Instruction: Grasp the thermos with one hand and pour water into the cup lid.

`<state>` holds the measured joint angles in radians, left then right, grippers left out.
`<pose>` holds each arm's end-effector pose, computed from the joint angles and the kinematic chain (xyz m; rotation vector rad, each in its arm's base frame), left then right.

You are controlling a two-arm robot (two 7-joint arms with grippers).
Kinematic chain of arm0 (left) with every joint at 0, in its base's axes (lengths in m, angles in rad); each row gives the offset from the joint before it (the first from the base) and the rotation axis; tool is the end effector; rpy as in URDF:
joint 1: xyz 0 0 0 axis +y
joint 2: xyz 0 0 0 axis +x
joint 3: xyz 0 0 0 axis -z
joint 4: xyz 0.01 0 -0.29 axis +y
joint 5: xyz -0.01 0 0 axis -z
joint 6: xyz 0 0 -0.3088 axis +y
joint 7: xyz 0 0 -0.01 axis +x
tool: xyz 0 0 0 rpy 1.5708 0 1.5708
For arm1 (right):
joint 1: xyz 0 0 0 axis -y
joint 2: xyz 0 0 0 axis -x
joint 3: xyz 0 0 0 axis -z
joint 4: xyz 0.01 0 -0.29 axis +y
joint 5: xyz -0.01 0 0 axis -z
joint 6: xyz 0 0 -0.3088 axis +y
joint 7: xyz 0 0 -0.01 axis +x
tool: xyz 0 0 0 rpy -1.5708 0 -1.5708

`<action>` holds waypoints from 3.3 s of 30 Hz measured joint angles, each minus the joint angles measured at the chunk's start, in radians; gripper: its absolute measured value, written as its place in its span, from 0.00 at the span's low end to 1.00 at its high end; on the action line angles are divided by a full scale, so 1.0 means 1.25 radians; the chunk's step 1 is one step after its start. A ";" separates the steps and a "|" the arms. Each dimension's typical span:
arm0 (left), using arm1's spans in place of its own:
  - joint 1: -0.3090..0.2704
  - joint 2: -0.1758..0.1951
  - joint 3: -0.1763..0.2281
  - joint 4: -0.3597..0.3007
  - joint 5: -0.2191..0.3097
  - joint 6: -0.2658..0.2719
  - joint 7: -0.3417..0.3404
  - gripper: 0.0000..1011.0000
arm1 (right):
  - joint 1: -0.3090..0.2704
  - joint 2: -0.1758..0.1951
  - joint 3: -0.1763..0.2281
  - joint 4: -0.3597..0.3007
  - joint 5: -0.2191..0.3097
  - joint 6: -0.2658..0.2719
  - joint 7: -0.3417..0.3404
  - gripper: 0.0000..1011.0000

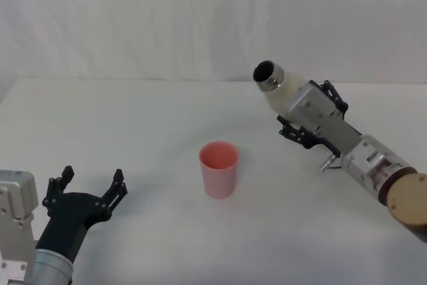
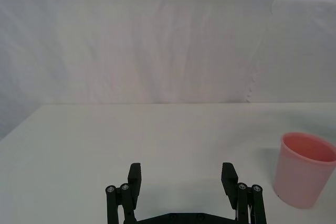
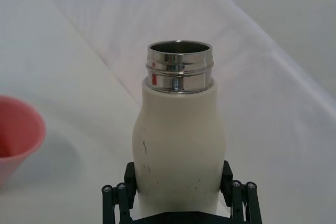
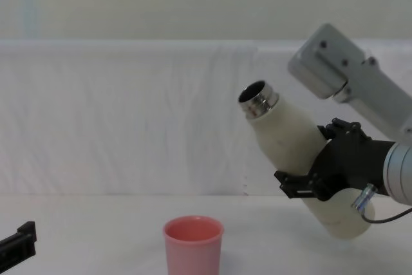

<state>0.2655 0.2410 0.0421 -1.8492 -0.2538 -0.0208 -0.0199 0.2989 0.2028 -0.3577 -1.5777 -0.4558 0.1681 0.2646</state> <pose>0.2530 0.0376 -0.2852 -0.0380 0.0140 1.4460 0.3876 0.0518 -0.2114 -0.4836 -0.6043 -1.0441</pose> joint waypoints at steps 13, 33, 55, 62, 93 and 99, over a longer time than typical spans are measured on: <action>0.000 0.000 0.000 0.000 0.000 0.000 0.000 0.99 | -0.020 -0.041 0.066 -0.005 0.147 0.014 0.000 0.94; 0.000 0.000 0.000 0.000 0.000 0.000 0.000 0.99 | -0.035 -0.082 0.105 0.032 0.307 0.017 -0.015 0.94; 0.000 0.000 0.000 0.000 0.000 0.000 0.000 0.99 | -0.020 -0.103 0.095 0.083 0.418 0.001 -0.019 0.94; 0.000 0.000 0.000 0.000 0.000 0.000 0.000 0.99 | -0.012 -0.101 0.081 0.096 0.439 -0.007 -0.025 0.94; 0.000 0.000 0.000 0.000 0.000 0.000 0.000 0.99 | -0.011 -0.087 0.057 0.119 0.474 -0.020 -0.043 0.94; 0.000 0.000 0.000 0.000 0.000 0.000 0.000 0.99 | -0.012 -0.083 0.057 0.119 0.479 -0.021 -0.043 0.94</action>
<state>0.2655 0.2410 0.0421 -1.8492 -0.2538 -0.0208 -0.0199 0.2834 0.0986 -0.2870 -1.4292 0.1425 0.1423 0.2114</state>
